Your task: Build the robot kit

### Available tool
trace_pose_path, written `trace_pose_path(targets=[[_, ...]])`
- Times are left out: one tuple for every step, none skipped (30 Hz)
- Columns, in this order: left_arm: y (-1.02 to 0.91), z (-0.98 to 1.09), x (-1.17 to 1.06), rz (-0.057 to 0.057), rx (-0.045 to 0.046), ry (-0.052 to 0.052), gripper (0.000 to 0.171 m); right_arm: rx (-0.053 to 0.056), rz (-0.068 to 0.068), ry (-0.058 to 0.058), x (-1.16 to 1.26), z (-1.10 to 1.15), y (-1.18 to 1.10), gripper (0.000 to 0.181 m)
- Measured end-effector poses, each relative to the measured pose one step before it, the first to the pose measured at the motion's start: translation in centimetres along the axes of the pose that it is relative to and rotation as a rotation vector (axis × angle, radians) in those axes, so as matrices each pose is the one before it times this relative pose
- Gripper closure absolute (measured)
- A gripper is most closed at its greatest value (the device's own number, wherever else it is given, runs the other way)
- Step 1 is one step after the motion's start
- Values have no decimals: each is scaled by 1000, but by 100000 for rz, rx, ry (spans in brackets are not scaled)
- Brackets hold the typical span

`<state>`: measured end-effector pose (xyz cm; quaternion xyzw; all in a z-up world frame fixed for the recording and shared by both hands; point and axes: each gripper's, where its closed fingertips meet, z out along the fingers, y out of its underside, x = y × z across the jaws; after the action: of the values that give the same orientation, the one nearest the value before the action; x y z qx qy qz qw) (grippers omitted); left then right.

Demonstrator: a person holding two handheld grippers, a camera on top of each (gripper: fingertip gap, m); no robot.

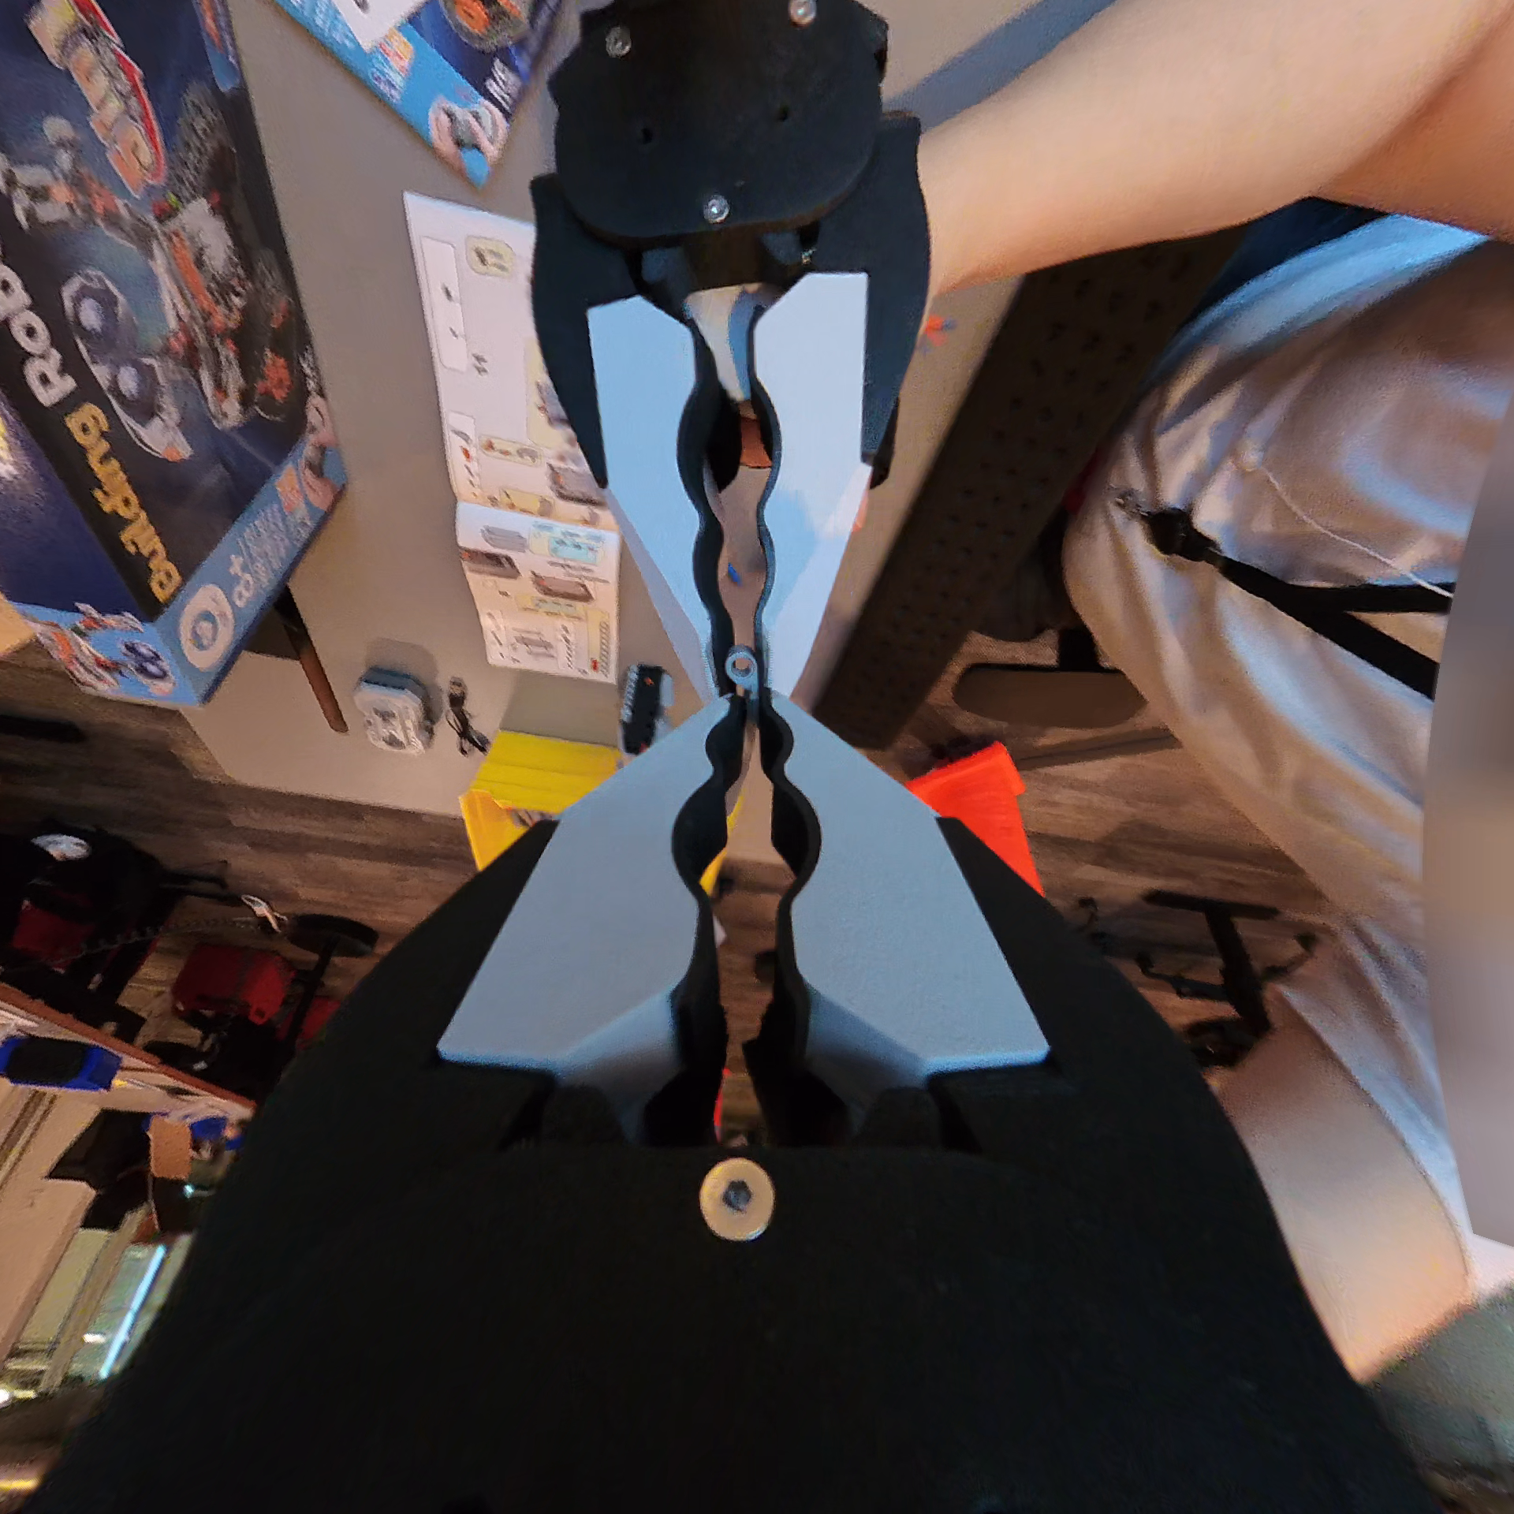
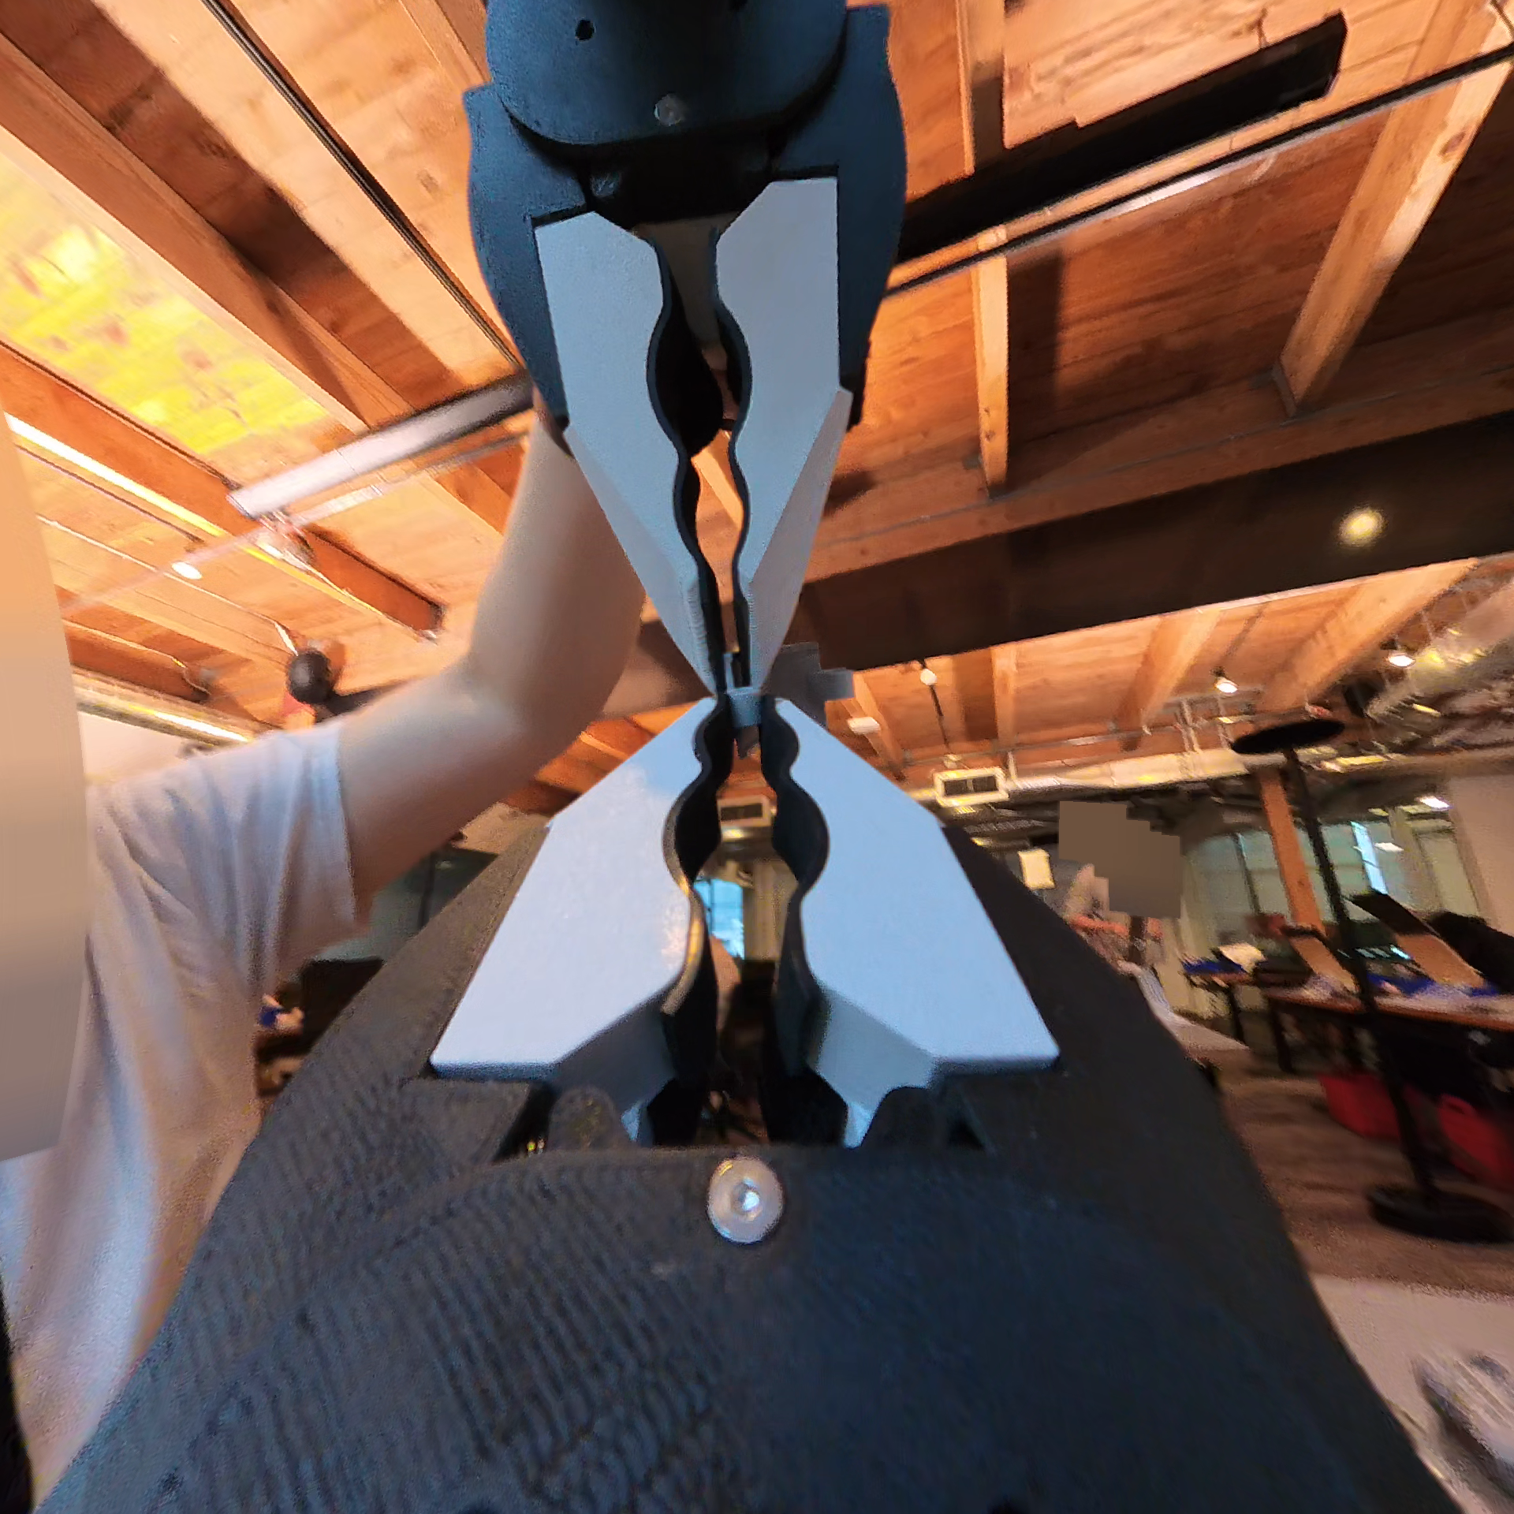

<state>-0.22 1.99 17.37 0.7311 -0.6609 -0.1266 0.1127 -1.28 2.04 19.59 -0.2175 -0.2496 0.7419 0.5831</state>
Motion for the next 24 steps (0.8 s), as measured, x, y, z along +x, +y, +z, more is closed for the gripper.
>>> trace_pose_path(targets=[[-215,1264,-966,1052,3215,-2344,170,-3474,-1597,3077,1046,-844,827,176],[-184,1379,-745,730,3445,-1060,170,-3248,172,2163,1045,-878,974,176],[-157,1448,-427,-42,4107,472,170,-3704,2363,-1050,713,-880,1129,176],[-109,1373,-380,-759,4584,782,170,-3005,1858,-1015,614,-836,1112,176],[-10,1270,-49,-1045,4645,2992,170,-2451,1300,-1722,416,-738,1098,176],[82,1075,-107,-1195,4963,3131,170,-2864,4196,-3682,148,-589,1101,176],[65,799,-413,-1748,6228,1654,169,-2218,4951,-1563,387,-463,860,176],[66,546,-363,-2712,7818,1956,166,-1147,3546,-477,416,-400,584,177],[169,317,-201,-1749,8448,2752,158,-706,2277,666,429,-407,344,176],[339,91,-627,-1322,9068,-530,155,402,1307,1492,444,-478,2,176],[324,-126,-1048,-1393,10802,-4016,154,900,1091,126,156,-514,-203,176],[247,-285,-538,-1055,12241,-2714,148,-1117,1505,1903,386,-479,20,176],[552,-396,312,755,11969,219,143,-2400,640,3983,650,-498,184,176],[669,-488,777,795,13169,782,140,-3081,-363,4869,731,-537,319,177],[812,-533,984,-766,13031,331,138,-2801,-26,5102,796,-548,294,177],[1117,-466,1393,-988,11598,2002,136,-1824,1560,4981,839,-547,143,177],[1499,-290,1458,-1383,9060,2039,135,-1272,2016,2286,423,-503,28,177],[1812,-25,1453,-1840,6646,1625,136,-380,990,806,75,-458,-151,177],[2055,370,1966,-334,4483,4811,138,-367,151,3407,375,-479,-277,177],[2082,856,2021,782,2566,5483,146,-1175,-867,4604,438,-488,-241,177],[1883,1313,1464,988,1315,2378,147,-1844,-1587,3487,185,-477,-175,177],[1837,1643,1297,1842,-1130,2127,144,-1427,-1836,3981,120,-513,-306,177],[1480,1866,974,1515,-2474,1239,143,-753,-2525,4833,66,-569,-500,176],[1221,1909,680,499,-4179,973,143,-535,-2336,3130,-425,-568,-723,176]])
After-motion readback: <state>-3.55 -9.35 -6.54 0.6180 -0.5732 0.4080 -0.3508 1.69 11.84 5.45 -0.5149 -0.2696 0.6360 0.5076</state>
